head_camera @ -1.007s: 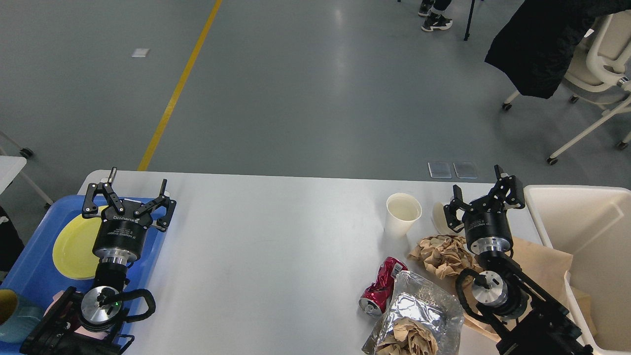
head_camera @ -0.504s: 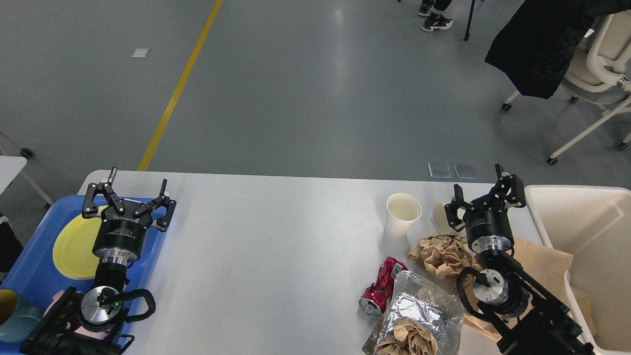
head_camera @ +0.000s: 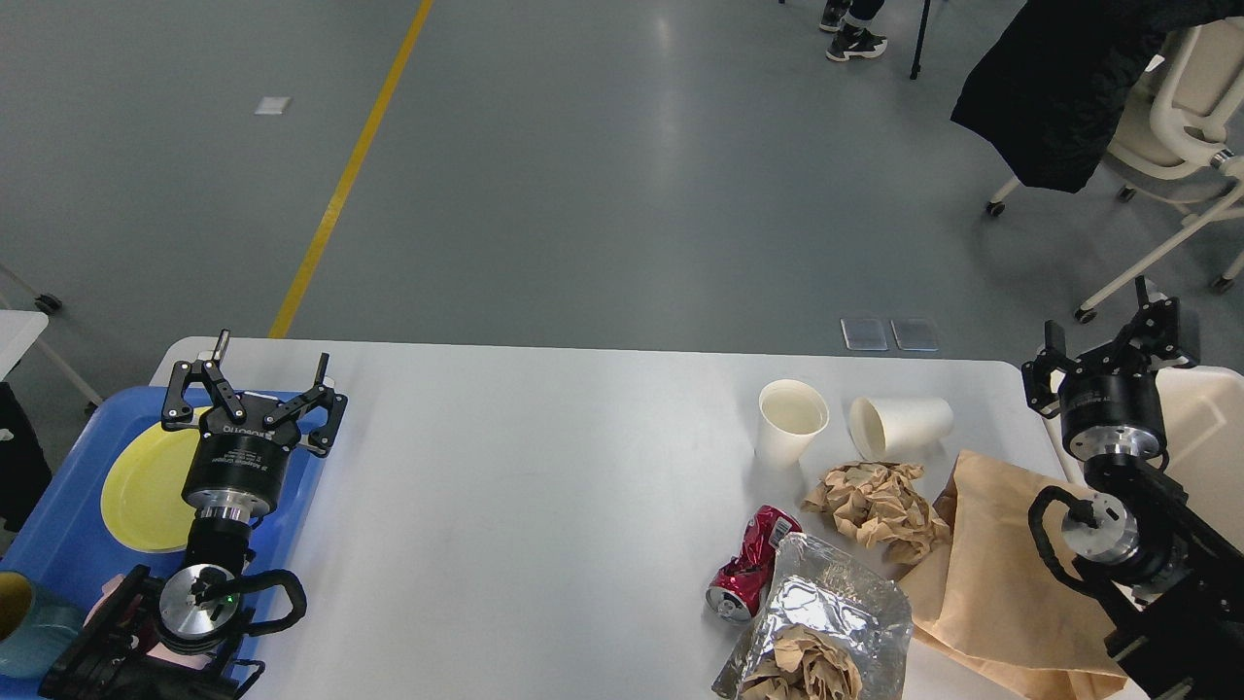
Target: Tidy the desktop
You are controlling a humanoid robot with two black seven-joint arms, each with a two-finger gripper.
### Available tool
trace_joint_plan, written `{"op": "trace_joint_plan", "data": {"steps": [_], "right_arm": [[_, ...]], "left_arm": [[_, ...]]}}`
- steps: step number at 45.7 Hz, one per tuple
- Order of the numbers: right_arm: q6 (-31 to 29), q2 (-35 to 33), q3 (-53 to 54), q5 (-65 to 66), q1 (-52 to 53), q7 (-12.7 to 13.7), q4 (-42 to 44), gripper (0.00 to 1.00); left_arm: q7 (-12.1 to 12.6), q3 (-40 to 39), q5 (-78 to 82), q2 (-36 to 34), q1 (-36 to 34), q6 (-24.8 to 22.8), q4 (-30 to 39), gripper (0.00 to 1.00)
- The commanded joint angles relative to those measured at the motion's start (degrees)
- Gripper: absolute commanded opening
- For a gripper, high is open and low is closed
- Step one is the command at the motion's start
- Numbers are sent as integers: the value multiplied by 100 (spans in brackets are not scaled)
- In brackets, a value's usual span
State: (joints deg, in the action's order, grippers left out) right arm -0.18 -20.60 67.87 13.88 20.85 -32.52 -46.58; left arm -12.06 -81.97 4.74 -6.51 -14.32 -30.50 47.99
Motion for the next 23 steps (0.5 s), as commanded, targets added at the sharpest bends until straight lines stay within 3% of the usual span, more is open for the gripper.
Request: {"op": "trace_joint_plan", "data": {"steps": [1,11,23], "right_arm": [[-18,-5,-19,1,-126,9,9,100],[-35,74,-54,1,-336,61,-52,100],[-193,328,-292,-219,-398,773,-193,100]], "left_arm": [[1,5,0,0,0,0,0,96],[1,5,0,0,0,0,0,96],[2,5,0,0,0,0,0,96]]}}
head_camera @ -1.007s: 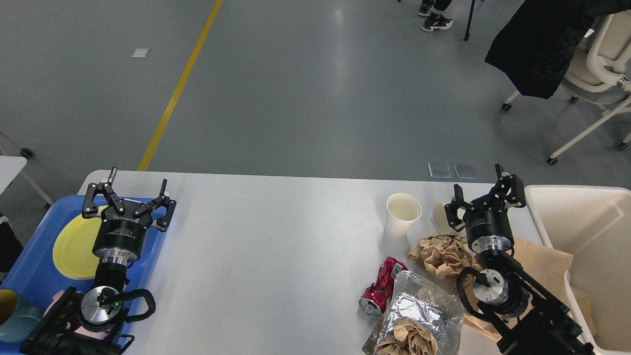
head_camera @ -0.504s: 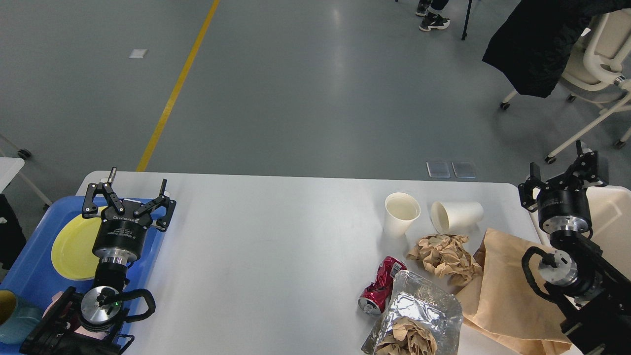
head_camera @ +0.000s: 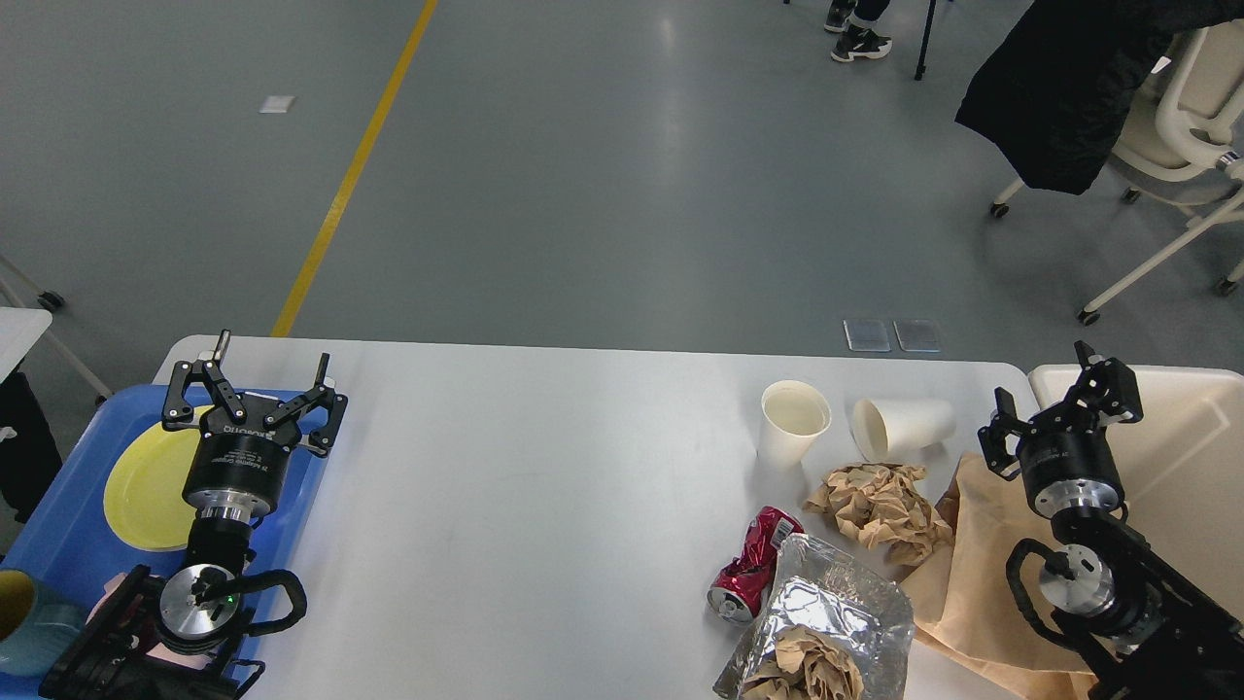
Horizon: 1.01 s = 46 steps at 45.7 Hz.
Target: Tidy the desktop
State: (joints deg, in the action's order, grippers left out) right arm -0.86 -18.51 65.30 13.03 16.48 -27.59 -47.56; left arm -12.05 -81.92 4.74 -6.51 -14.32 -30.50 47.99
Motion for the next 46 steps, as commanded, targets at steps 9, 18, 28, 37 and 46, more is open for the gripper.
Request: {"op": "trace_joint_plan", "data": {"steps": [9,18,28,37,46], "right_arm": [[-64,524,-53,-196,294,500,-105,100],[-64,718,-70,-178,312,500,-157,100],[-29,516,-79,-125,531,517,-711,100],[481,428,-35,-134,575,1597,-1177,100],[472,208,-44,-134,760,1528,-1300,100]], "left_arm": [[1,0,0,0,0,0,0,96],[1,0,0,0,0,0,0,96],[1,0,0,0,0,0,0,96],[1,0,0,0,0,0,0,96],[1,0,9,0,0,0,0,96]]}}
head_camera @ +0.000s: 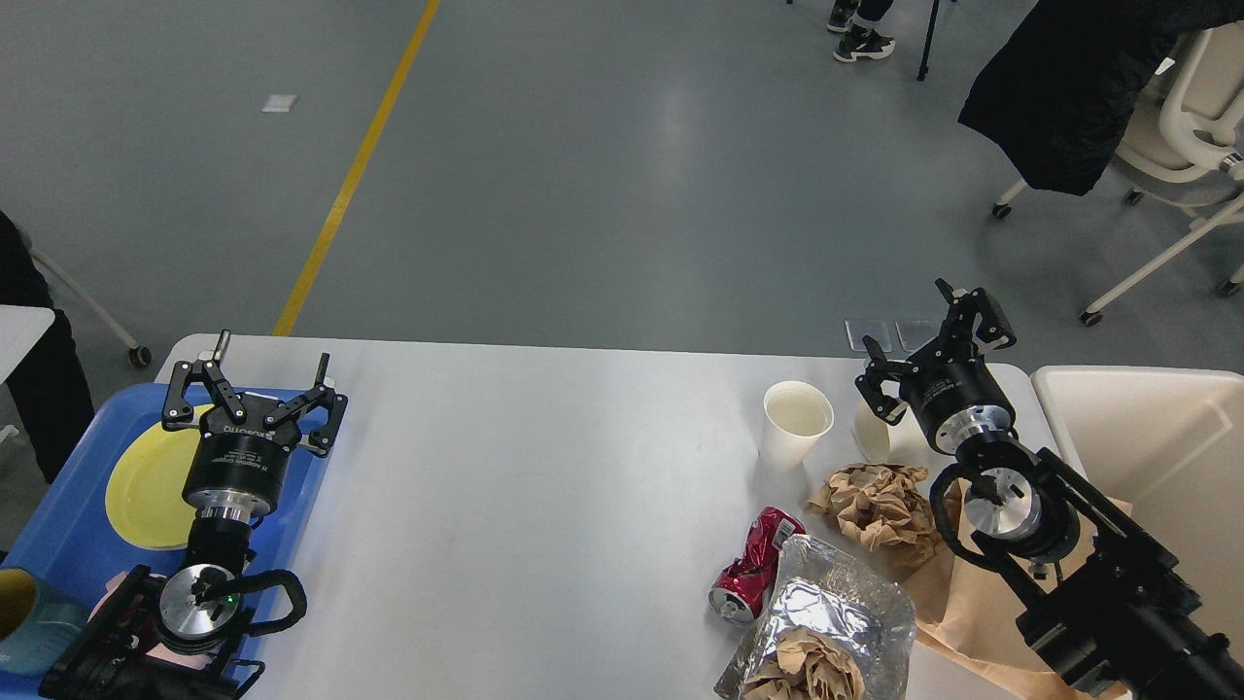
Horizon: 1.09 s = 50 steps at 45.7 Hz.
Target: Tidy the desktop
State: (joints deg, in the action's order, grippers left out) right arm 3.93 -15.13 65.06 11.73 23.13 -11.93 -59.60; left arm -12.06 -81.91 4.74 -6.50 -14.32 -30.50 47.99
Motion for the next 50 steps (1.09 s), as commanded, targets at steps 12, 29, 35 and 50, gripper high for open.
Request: {"op": "trace_joint_plan", "data": {"steps": [12,29,35,50], "right_arm": [[-480,-701,-554,-66,481,-47,-201,100],[-630,-2530,-8321,-74,5014,-47,-70,100],[-709,-2425,-10257,-118,6237,-47,-122,100],[-3299,-782,-13774,-1059,8382,-3,-385,100]], "left_arm": [[2,0,0,0,0,0,0,96],[2,0,0,0,0,0,0,96],[2,0,0,0,0,0,0,96],[2,0,0,0,0,0,0,96]]}}
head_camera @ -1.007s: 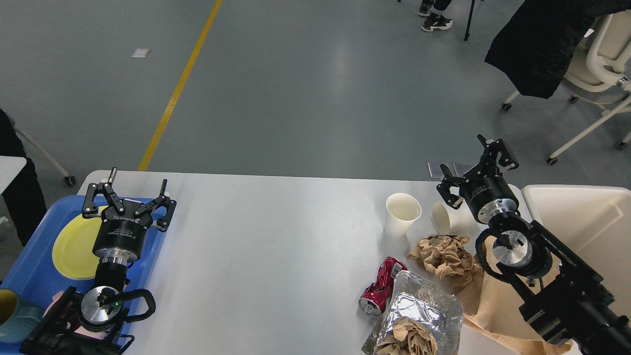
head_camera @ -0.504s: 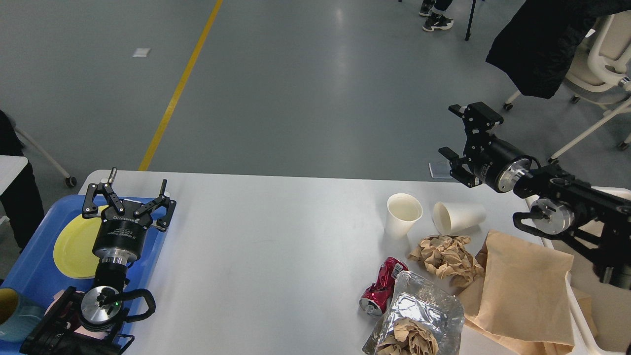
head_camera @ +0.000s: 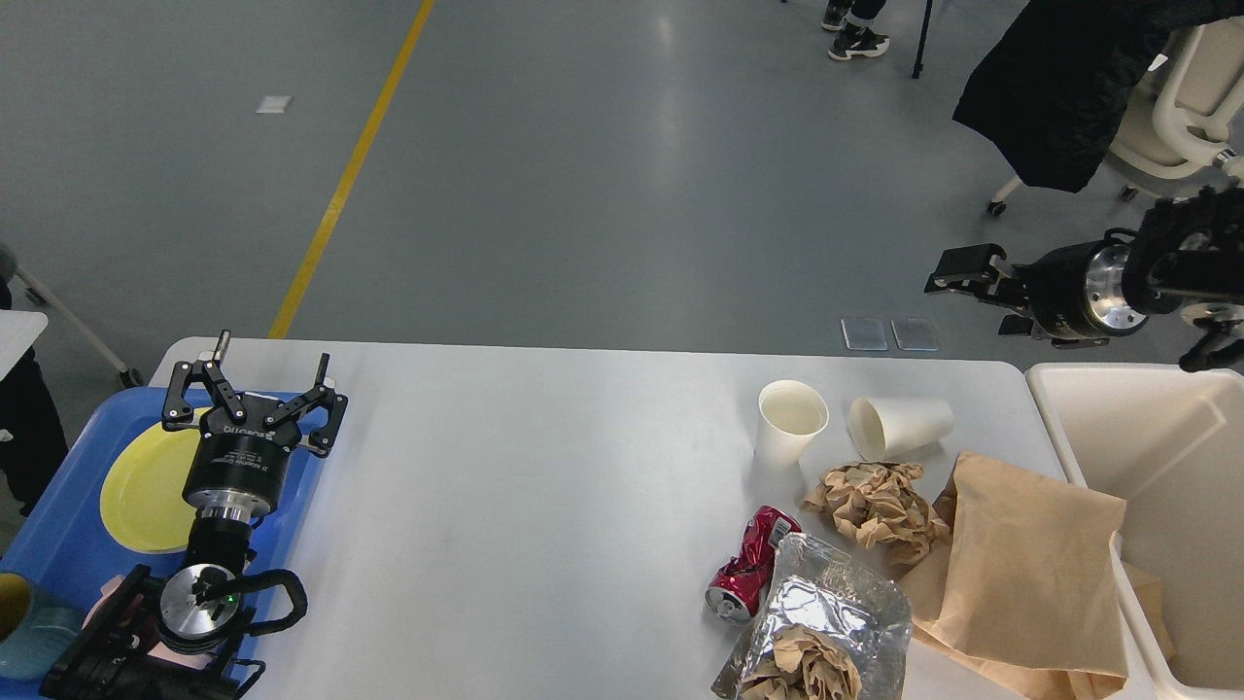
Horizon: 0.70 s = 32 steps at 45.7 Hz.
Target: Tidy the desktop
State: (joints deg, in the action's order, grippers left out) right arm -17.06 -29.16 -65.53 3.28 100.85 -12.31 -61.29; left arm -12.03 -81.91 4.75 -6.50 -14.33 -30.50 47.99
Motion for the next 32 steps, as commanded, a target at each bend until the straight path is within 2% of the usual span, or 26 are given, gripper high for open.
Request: {"op": "trace_joint_plan", "data": {"steps": [1,4,7,9,11,15,17,18,19,26,32], "right_arm": [[-1577,692,-750,-214,759,62,-312,100],[-2606,868,-821,-188,1277,89,-463,100],[-3311,1017,-900,-161,1734,115,-507,100],[-3697,1114,-909,-144,2033,281,-577,100],[-3794,1202,-909,-144,2306,658,-726,100],[-3794,1281,-874,-170,2781,1800,-1139,100],[-3794,1282,-865,-205,3027,2231,-1411,100],[-3794,1247,-848,-214,3176,2364,-1569,100],[-3794,1203,-847,-223,3351,2435,-1736,100],[-3794,527,-918,-223,4644,2488,-2738,100],[-3794,376,-1409,-240,5049,2488,-3275,100]], "left_arm": [[-1,0,-1,0,0,0,0,96],[-1,0,-1,0,0,0,0,96],[-1,0,-1,0,0,0,0,96],[-1,0,-1,0,0,0,0,96],[-1,0,-1,0,0,0,0,96],[-1,0,-1,0,0,0,0,96],[8,0,-1,0,0,0,0,96],[8,0,-1,0,0,0,0,96],[8,0,-1,0,-8,0,0,96],[8,0,-1,0,-8,0,0,96],[8,0,-1,0,0,0,0,96]]}}
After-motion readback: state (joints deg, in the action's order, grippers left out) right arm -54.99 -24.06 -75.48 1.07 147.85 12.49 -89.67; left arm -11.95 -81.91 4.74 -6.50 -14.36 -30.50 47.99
